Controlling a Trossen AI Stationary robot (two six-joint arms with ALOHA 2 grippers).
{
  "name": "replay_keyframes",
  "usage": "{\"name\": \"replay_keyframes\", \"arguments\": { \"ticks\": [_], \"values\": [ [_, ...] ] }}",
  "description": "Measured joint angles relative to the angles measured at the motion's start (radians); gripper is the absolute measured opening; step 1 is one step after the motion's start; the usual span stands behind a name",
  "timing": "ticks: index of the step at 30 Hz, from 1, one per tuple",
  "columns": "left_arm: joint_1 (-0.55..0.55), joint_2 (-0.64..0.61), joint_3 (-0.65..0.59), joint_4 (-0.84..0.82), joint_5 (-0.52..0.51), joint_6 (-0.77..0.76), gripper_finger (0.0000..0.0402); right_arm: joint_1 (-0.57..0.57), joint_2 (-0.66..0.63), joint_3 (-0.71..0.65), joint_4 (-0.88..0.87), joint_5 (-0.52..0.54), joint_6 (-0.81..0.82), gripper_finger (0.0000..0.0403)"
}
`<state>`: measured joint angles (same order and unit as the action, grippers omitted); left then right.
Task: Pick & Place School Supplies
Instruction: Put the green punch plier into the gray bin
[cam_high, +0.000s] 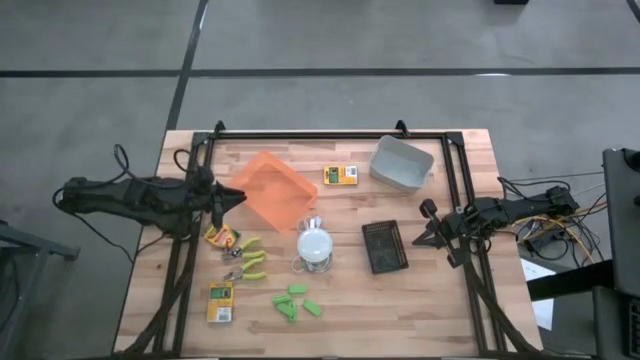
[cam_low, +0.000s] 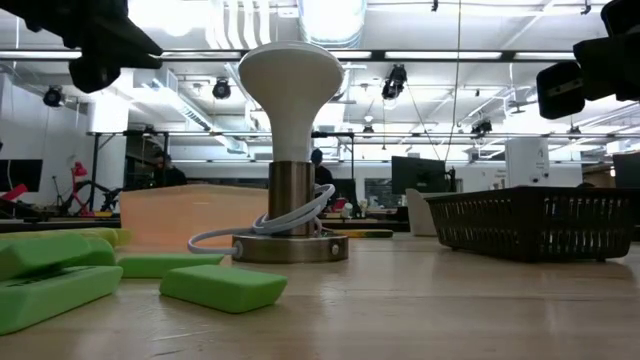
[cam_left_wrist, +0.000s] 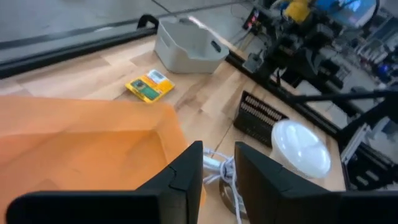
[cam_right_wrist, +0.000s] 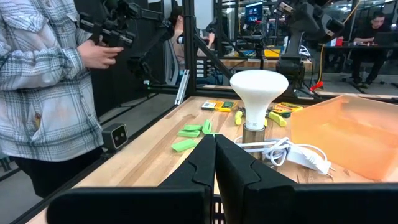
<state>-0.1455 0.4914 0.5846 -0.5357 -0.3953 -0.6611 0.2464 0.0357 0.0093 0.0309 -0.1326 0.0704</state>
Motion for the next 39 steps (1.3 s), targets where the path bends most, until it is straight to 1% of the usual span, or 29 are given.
{"name": "replay_keyframes", "arguments": {
  "ticks": [5, 9, 19, 39],
  "values": [
    [0.000, 0.011, 0.000, -0.005, 0.035, 0.000, 0.0139, 0.000, 0.000, 0.000, 0.000, 0.000, 0.000, 0.0008],
    [0.000, 0.016, 0.000, -0.005, 0.047, -0.023, 0.0152, 0.000, 0.000, 0.000, 0.000, 0.000, 0.000, 0.0008],
    [0.000, 0.019, 0.012, -0.049, 0.062, -0.074, 0.0154, 0.000, 0.000, 0.000, 0.000, 0.000, 0.000, 0.0008],
    [0.000, 0.066, 0.037, -0.057, 0.053, -0.084, 0.0154, 0.000, 0.000, 0.000, 0.000, 0.000, 0.000, 0.0008]
  ]
}}
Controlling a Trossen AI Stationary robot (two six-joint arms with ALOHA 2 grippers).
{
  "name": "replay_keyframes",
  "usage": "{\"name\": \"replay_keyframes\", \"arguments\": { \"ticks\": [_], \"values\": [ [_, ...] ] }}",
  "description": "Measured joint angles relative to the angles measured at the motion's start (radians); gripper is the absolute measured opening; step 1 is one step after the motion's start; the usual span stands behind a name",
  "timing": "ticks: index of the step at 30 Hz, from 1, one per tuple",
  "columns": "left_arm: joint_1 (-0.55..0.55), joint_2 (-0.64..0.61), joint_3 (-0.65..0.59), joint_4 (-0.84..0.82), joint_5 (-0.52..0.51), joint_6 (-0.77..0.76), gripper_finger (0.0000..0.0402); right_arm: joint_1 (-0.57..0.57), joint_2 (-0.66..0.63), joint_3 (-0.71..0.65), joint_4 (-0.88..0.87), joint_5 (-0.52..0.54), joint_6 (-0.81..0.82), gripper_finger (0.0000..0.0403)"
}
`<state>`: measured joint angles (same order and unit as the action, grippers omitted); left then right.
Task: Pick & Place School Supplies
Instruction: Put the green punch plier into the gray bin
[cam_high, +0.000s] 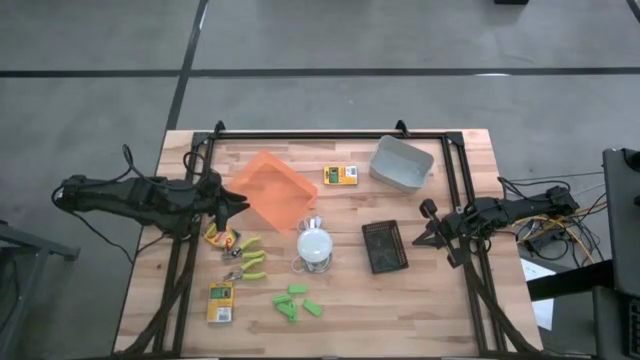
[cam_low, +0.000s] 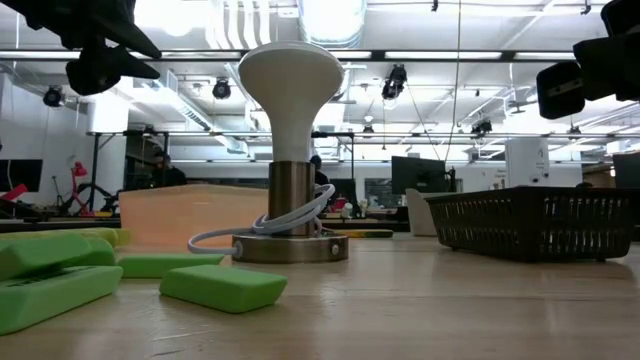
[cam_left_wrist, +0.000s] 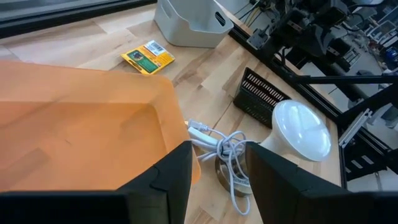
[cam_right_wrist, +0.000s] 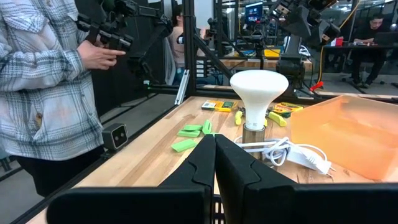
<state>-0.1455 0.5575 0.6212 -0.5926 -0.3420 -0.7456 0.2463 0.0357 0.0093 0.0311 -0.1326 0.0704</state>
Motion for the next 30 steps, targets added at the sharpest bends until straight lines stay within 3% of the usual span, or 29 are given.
{"name": "replay_keyframes", "arguments": {
  "ticks": [12, 21, 30],
  "values": [
    [0.000, 0.000, 0.000, 0.018, -0.025, 0.057, 0.0184, 0.000, 0.000, 0.000, 0.000, 0.000, 0.000, 0.0008],
    [0.000, 0.000, 0.000, 0.038, -0.023, 0.031, 0.0184, 0.000, 0.000, 0.000, 0.000, 0.000, 0.000, 0.0008],
    [0.000, 0.000, 0.000, 0.095, 0.022, 0.128, 0.0183, 0.000, 0.000, 0.000, 0.000, 0.000, 0.000, 0.0008]
  ]
}}
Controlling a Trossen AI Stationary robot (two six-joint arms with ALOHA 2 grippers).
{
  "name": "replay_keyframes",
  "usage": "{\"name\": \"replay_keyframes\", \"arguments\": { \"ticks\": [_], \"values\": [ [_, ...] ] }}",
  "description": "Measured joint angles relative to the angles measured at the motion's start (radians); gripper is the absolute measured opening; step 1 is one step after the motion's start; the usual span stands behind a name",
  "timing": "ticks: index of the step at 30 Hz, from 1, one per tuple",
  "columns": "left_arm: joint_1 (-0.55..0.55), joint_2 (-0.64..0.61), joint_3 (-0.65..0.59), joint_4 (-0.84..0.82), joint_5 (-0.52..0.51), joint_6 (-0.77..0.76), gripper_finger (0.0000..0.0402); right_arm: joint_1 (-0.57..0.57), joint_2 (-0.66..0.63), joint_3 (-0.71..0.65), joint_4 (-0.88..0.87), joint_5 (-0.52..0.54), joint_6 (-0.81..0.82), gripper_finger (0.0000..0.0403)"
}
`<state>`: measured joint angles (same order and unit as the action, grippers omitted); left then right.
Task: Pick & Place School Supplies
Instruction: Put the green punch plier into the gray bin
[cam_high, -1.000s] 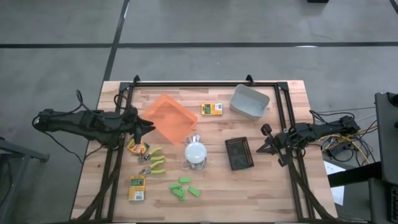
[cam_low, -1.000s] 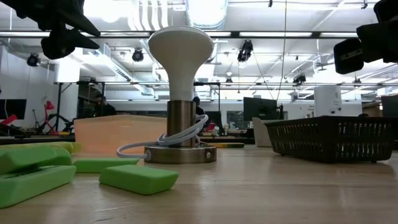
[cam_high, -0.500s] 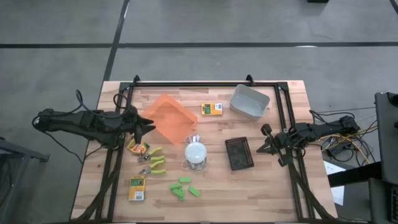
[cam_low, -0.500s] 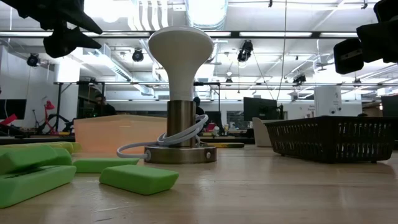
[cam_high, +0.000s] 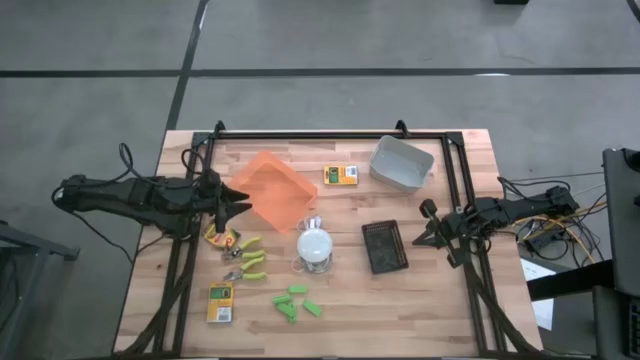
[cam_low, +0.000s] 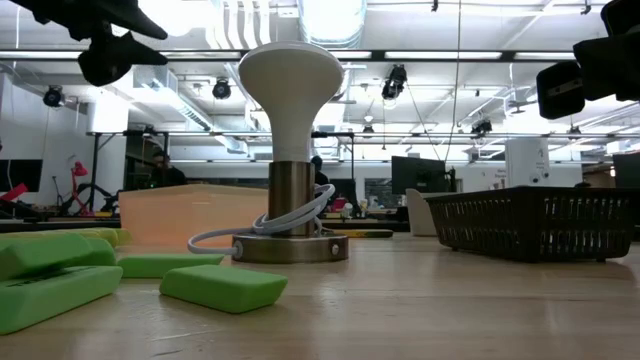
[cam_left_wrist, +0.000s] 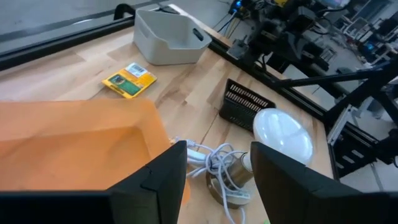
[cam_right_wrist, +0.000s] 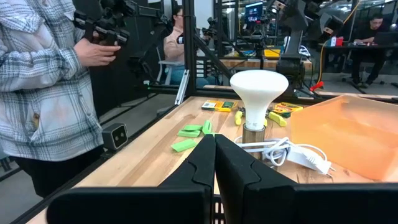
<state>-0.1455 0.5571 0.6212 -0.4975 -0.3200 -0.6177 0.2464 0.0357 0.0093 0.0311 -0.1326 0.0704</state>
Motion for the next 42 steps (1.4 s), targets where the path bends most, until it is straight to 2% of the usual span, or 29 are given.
{"name": "replay_keyframes", "arguments": {
  "ticks": [4, 10, 19, 22, 33, 36, 39, 42],
  "values": [
    [0.000, 0.005, 0.000, 0.016, 0.001, 0.007, 0.0183, 0.000, 0.000, 0.000, 0.000, 0.000, 0.000, 0.0008],
    [0.000, 0.044, 0.000, 0.016, 0.050, 0.114, 0.0183, 0.000, 0.000, 0.000, 0.000, 0.000, 0.000, 0.0008],
    [0.000, 0.102, -0.002, 0.022, 0.050, 0.110, 0.0183, 0.000, 0.000, 0.000, 0.000, 0.000, 0.000, 0.0008],
    [0.000, 0.115, 0.000, 0.023, 0.047, 0.066, 0.0183, 0.000, 0.000, 0.000, 0.000, 0.000, 0.000, 0.0008],
    [0.000, 0.148, -0.003, -0.116, 0.073, -0.011, 0.0183, 0.000, 0.000, 0.000, 0.000, 0.000, 0.000, 0.0008],
    [0.000, 0.148, -0.003, -0.202, 0.081, -0.012, 0.0183, 0.000, 0.000, 0.000, 0.000, 0.000, 0.000, 0.0008],
    [0.000, 0.157, -0.006, -0.290, 0.114, -0.012, 0.0183, 0.000, 0.000, 0.000, 0.000, 0.000, 0.000, 0.0008],
    [0.000, 0.169, -0.038, -0.291, 0.153, -0.047, 0.0183, 0.000, 0.000, 0.000, 0.000, 0.000, 0.000, 0.0008]
  ]
}}
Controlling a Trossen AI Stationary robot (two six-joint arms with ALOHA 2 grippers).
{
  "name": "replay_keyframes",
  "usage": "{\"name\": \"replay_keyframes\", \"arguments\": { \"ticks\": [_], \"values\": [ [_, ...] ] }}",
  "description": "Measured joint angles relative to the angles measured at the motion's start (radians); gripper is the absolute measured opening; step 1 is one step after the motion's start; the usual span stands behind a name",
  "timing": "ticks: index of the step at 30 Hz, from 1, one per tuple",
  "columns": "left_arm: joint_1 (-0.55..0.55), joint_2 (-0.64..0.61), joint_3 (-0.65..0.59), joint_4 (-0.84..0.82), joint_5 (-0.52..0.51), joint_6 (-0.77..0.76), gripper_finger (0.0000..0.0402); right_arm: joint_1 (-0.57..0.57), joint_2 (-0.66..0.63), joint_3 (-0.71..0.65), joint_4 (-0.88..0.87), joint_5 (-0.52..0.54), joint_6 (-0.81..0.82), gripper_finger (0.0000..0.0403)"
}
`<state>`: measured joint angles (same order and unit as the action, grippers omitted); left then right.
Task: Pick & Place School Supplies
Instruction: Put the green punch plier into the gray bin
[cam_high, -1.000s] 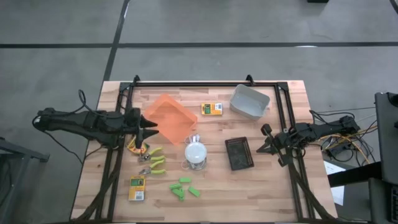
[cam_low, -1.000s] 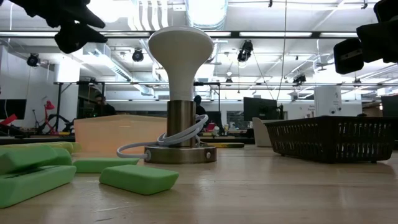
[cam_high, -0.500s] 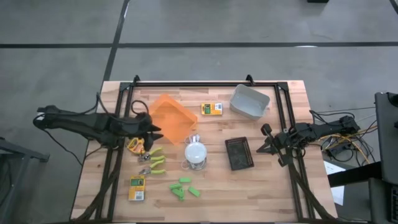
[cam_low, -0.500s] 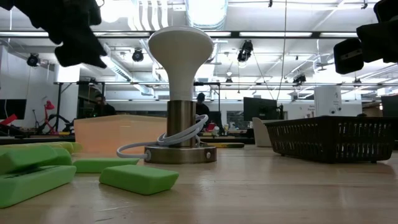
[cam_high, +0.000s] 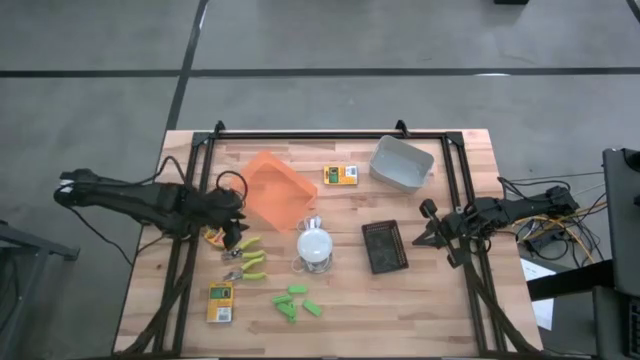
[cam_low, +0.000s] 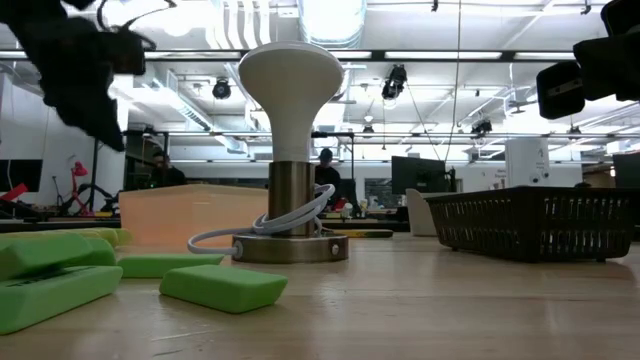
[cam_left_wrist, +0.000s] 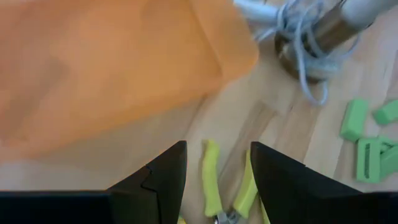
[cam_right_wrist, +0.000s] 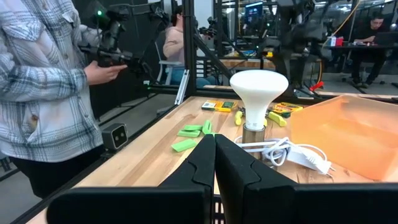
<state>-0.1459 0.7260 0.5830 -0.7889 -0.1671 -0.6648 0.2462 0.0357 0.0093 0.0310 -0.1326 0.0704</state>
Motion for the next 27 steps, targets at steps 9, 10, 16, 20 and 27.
{"name": "replay_keyframes", "arguments": {
  "ticks": [9, 10, 16, 20, 27],
  "values": [
    [0.000, 0.054, -0.158, 0.204, 0.143, -0.129, 0.0183, 0.000, 0.000, 0.000, 0.000, 0.000, 0.000, 0.0008],
    [0.000, 0.057, -0.166, 0.216, 0.143, -0.119, 0.0183, 0.000, 0.000, 0.000, 0.000, 0.000, 0.000, 0.0008],
    [-0.001, 0.077, -0.197, 0.240, 0.129, -0.022, 0.0183, 0.000, 0.000, 0.000, 0.000, 0.000, 0.000, 0.0008],
    [-0.001, 0.092, -0.240, 0.310, 0.114, 0.022, 0.0183, 0.000, 0.000, 0.000, 0.000, 0.000, 0.000, 0.0008],
    [0.000, 0.118, -0.307, 0.410, 0.086, 0.033, 0.0183, 0.000, 0.000, 0.000, 0.000, 0.000, 0.000, 0.0008]
  ]
}}
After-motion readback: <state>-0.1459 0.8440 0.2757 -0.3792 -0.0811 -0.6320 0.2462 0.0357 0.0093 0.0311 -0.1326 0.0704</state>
